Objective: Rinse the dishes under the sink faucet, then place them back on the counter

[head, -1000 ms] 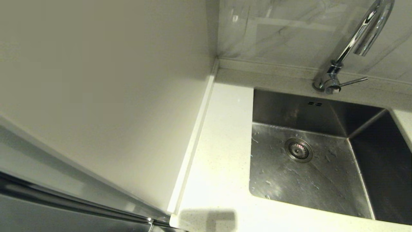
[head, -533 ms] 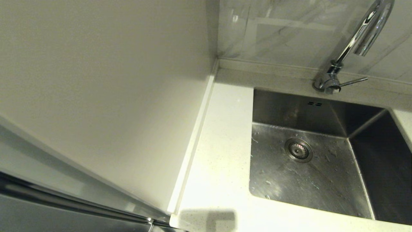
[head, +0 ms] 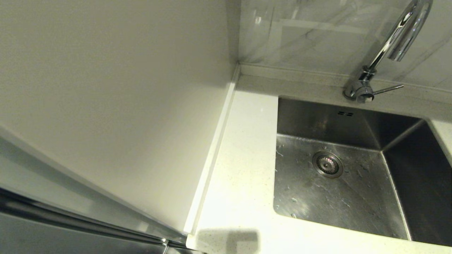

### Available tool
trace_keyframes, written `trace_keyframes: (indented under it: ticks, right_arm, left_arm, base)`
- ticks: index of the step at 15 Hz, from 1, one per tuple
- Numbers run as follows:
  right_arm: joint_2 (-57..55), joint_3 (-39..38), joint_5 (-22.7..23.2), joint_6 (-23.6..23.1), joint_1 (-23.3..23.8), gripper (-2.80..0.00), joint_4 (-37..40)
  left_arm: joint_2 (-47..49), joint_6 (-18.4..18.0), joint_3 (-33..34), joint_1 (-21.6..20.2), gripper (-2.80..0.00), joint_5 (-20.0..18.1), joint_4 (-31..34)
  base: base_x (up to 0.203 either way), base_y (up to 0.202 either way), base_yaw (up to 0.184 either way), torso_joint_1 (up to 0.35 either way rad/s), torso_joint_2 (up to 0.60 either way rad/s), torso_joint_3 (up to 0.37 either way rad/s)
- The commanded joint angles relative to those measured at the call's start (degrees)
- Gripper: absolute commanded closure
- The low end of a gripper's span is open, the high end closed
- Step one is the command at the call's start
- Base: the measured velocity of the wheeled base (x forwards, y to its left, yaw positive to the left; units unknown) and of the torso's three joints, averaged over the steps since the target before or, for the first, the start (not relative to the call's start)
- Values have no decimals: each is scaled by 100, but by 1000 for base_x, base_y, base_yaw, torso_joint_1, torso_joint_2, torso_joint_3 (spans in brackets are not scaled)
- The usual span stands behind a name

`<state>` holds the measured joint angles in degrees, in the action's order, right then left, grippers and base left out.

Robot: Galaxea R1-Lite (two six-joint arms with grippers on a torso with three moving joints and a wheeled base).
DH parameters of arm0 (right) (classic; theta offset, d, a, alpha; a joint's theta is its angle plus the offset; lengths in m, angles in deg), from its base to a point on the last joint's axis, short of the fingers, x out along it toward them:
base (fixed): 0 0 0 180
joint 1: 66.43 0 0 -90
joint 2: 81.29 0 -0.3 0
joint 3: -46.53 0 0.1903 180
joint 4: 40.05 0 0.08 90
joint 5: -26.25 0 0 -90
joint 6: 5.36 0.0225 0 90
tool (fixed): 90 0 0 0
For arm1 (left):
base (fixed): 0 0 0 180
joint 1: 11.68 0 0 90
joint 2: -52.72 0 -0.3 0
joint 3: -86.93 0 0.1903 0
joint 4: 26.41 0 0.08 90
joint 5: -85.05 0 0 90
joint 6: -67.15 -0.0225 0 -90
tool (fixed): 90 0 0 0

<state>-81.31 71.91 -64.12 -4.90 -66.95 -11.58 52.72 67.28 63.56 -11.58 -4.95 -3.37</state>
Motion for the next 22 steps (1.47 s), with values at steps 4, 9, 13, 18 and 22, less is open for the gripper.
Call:
trace_keyframes:
  ticks: [4,9,13,18,22]
  right_arm:
    - [2,1,-25,42,-1,0,0]
    - [2,1,-25,42,0,0,0]
    - [2,1,-25,42,0,0,0]
    - [2,1,-25,42,-2,0,0]
    - [2,-6,-33,60,0,0,0]
  left_arm:
    - [0,4,18,-1,0,0,-2]
    - [0,4,18,-1,0,0,-2]
    - [0,4,18,-1,0,0,-2]
    - [0,4,18,-1,0,0,-2]
    - [0,4,9,-1,0,0,-2]
  base:
    - [0,0,0,0,0,0]
    - [0,0,0,0,0,0]
    - [0,0,0,0,0,0]
    - [0,0,0,0,0,0]
    - [0,0,0,0,0,0]
